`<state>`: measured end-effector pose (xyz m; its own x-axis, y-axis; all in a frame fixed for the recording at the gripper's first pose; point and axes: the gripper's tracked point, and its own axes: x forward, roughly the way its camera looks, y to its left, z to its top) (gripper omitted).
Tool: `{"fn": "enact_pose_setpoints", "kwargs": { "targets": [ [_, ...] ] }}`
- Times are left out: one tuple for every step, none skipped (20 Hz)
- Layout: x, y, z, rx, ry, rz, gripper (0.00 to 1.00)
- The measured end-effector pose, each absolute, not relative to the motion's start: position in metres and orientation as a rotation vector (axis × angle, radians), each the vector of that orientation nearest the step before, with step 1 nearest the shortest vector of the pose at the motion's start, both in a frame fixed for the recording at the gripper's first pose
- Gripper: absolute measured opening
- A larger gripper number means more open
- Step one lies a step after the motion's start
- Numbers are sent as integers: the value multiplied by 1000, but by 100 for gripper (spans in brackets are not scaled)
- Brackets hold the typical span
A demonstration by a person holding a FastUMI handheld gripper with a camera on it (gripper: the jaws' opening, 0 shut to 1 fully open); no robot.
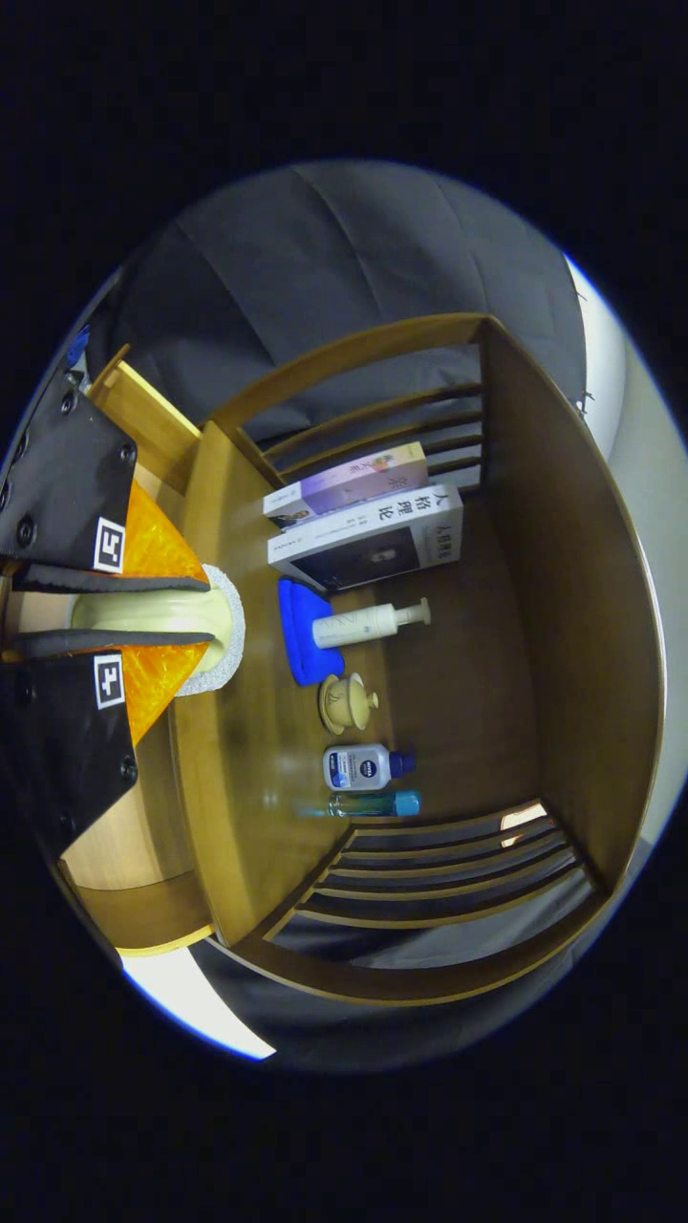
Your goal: Pull open the drawer, take out the items inside it, and place them on the countertop above the cabinet.
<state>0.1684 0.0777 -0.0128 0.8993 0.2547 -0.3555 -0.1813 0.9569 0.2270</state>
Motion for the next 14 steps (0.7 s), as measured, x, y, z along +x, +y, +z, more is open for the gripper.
{"fn": "enact_pose_setpoints", "kwargs": {
  "targets": [
    [176,76,-13,209,391,215,17],
    [186,72,-13,219,390,198,17],
    [195,69,-13,225,385,180,17],
    [203,67,-13,224,381,166,17],
    [210,67,-12,218,373,159,17],
    [218,68,-9,212,363,157,17],
    [224,71,-10,207,362,161,17],
    [230,72,-8,206,361,160,17],
    [237,74,-6,205,358,157,17],
    [244,74,-6,203,358,149,17],
    [251,74,-7,198,359,141,17],
    [257,74,-9,198,362,133,17],
    [265,75,-13,199,370,129,18],
    [271,75,-18,203,384,125,20]
  ]
}}
